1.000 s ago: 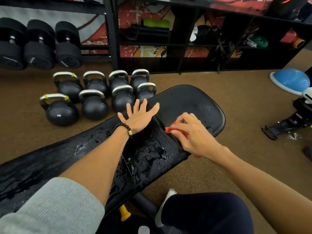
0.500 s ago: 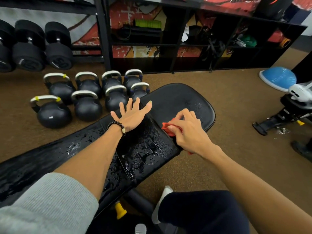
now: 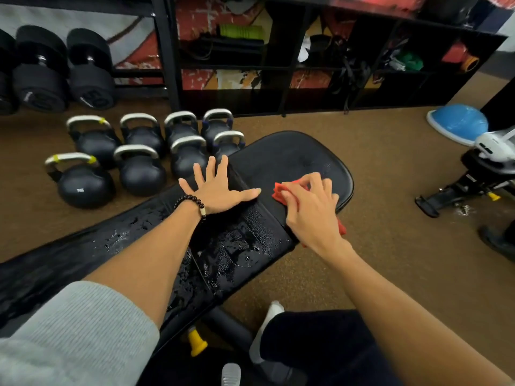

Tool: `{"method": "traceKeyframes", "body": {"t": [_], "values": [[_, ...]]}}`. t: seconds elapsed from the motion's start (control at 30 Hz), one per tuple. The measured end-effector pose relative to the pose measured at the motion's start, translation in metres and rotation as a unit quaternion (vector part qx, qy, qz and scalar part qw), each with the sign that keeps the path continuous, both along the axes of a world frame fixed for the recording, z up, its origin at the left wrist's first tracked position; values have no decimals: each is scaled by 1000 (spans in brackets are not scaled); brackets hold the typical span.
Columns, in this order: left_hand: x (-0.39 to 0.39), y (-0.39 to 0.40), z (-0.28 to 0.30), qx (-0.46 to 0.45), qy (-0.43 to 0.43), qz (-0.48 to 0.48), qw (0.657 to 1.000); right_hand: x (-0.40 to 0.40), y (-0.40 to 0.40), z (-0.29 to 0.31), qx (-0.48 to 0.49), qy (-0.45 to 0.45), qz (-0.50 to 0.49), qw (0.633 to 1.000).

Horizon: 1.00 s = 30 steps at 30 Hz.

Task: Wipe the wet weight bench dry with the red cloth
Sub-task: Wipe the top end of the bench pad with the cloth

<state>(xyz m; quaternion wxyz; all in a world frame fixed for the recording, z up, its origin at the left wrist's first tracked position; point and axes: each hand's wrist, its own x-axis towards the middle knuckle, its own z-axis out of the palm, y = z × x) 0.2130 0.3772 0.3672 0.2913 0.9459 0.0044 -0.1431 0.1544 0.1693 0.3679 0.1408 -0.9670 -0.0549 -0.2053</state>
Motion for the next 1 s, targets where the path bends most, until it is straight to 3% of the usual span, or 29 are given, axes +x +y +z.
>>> {"method": "traceKeyframes", "body": {"t": [0.17,0.37,0.53,0.73,0.9,1.0], "values": [[-1,-1,-2,12,-6,-4,1000,-36,-6,-12,-38,-19,103,994],[-1,-1,-3,19,-5,-3,1000,-6,9,-4,6,-13,-33,999],[0,-1,-4,15,-2,-6,1000,-45,-5,-22,-7,-40,85,996],[-1,0,0,15,2,-10,1000,-11,-22,-13,97,-39,-88,991],[-1,-1,-1,14,4,-9,1000,-53,-10,-28,5,-41,92,995],[0,0,-3,18,0,-10,1000,-34,-42,-22,25,-71,35,997]]}}
